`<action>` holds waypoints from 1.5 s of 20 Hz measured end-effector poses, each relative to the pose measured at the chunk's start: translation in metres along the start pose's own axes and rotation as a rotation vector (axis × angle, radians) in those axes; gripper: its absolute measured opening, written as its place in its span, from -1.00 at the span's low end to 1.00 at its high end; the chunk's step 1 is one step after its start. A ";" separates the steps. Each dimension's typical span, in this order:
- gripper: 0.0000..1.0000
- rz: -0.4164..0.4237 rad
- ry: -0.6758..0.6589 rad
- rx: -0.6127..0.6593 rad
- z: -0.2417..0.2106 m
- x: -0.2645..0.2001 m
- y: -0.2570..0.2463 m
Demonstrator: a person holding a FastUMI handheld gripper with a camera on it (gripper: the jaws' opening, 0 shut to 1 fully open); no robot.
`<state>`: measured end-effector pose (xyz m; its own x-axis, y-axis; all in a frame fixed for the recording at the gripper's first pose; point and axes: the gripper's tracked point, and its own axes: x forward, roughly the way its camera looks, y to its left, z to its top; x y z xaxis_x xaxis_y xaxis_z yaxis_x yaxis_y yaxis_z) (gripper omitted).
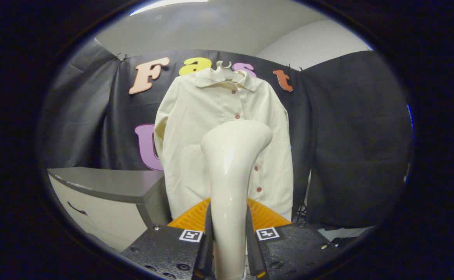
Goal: Iron the clothes twice with a garment steamer, once on the left side and once on the right side.
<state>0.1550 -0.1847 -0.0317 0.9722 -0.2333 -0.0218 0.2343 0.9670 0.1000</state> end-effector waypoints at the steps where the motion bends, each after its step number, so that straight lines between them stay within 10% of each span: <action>1: -0.29 -0.014 -0.005 0.007 0.018 0.007 -0.009; 6: -0.28 -0.094 -0.019 0.004 0.094 0.045 -0.061; 13: -0.28 0.010 0.046 0.023 0.130 0.152 -0.093; 30: -0.27 0.100 0.100 0.125 0.038 0.200 -0.101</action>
<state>0.3259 -0.3328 -0.0088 0.9875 -0.1191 -0.1034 0.1402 0.9632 0.2293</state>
